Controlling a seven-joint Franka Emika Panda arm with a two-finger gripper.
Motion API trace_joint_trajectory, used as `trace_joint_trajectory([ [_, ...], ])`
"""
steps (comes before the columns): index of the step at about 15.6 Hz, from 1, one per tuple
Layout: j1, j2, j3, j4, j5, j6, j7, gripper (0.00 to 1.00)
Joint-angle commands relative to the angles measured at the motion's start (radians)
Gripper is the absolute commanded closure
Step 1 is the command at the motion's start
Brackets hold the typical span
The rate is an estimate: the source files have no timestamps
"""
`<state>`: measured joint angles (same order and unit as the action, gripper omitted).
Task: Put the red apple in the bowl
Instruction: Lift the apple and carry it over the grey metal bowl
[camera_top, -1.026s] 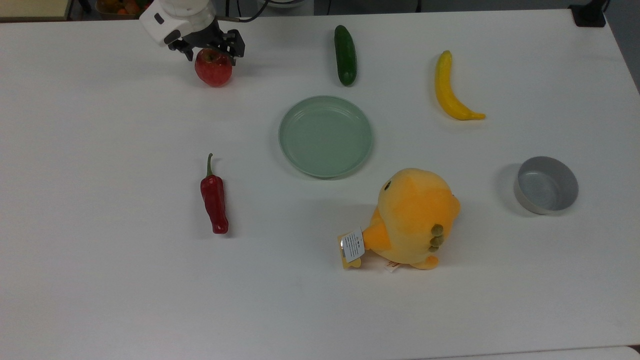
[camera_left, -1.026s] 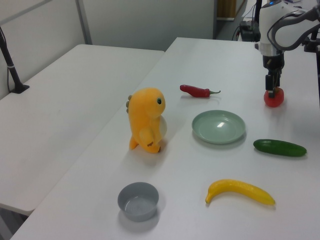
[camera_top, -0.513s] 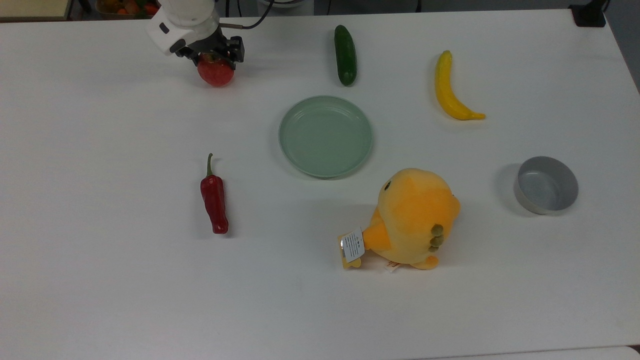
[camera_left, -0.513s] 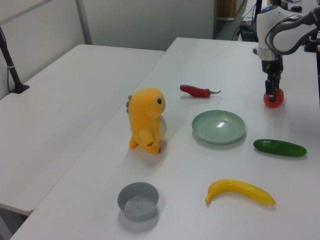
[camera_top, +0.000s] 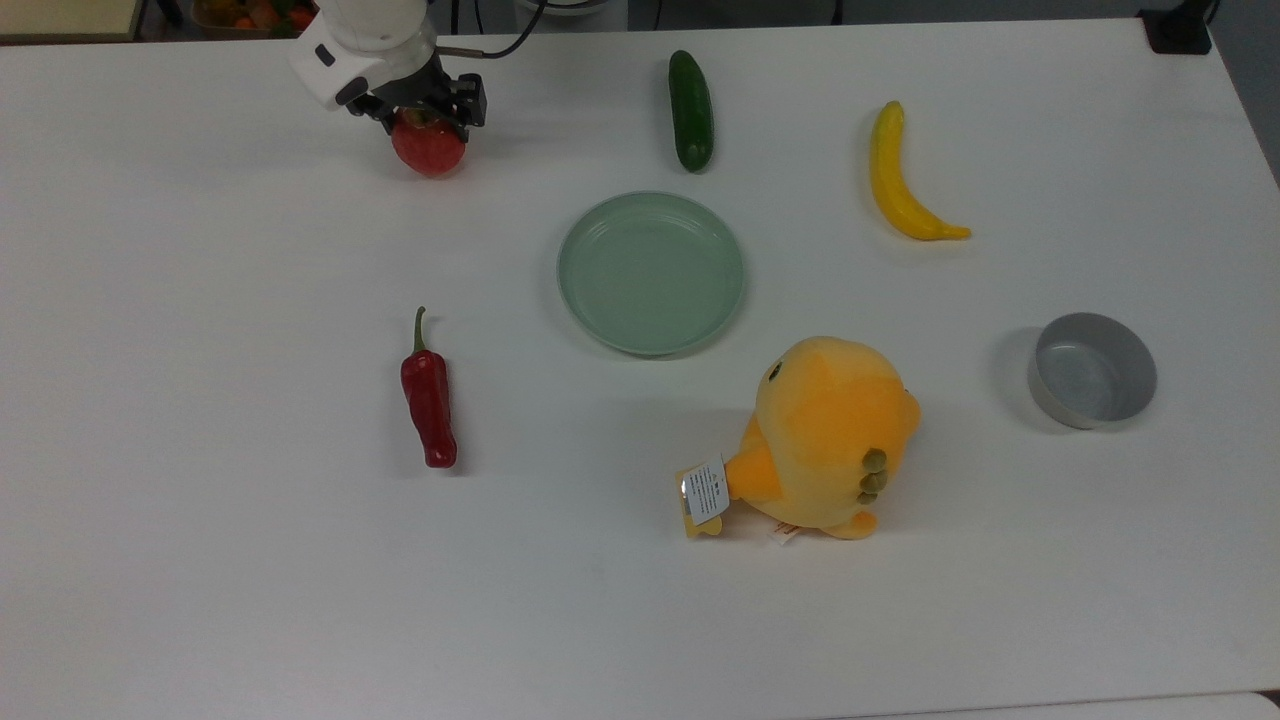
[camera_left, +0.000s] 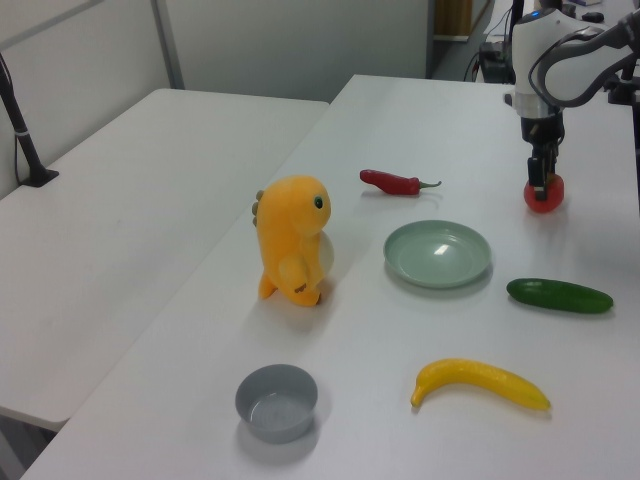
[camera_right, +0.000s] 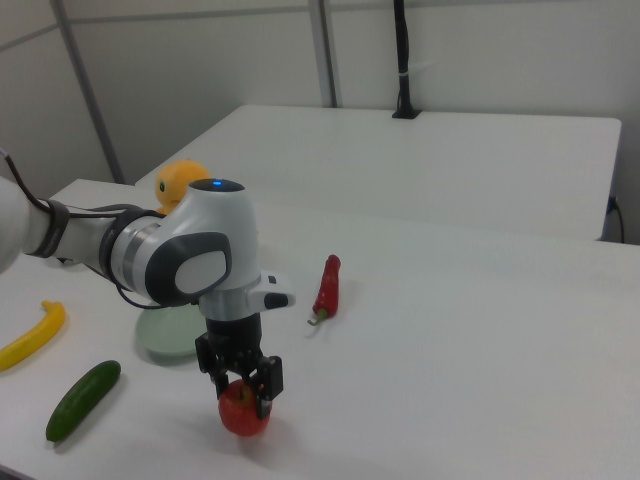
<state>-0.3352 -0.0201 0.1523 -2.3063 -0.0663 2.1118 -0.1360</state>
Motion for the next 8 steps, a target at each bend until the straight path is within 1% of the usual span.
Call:
trace_joint_trajectory([
  [1,-0.002,-0.012,-0.002,0.048,0.002,0.022,0.0,0.72],
  [2,-0.002,-0.011,-0.002,0.071,0.011,0.019,0.004,0.72],
  [4,0.007,-0.007,-0.002,0.105,0.052,0.022,0.054,0.71],
  [6,0.015,-0.003,0.0,0.152,0.078,0.02,0.105,0.7],
  [8,0.057,-0.001,0.0,0.188,0.1,0.022,0.151,0.7],
])
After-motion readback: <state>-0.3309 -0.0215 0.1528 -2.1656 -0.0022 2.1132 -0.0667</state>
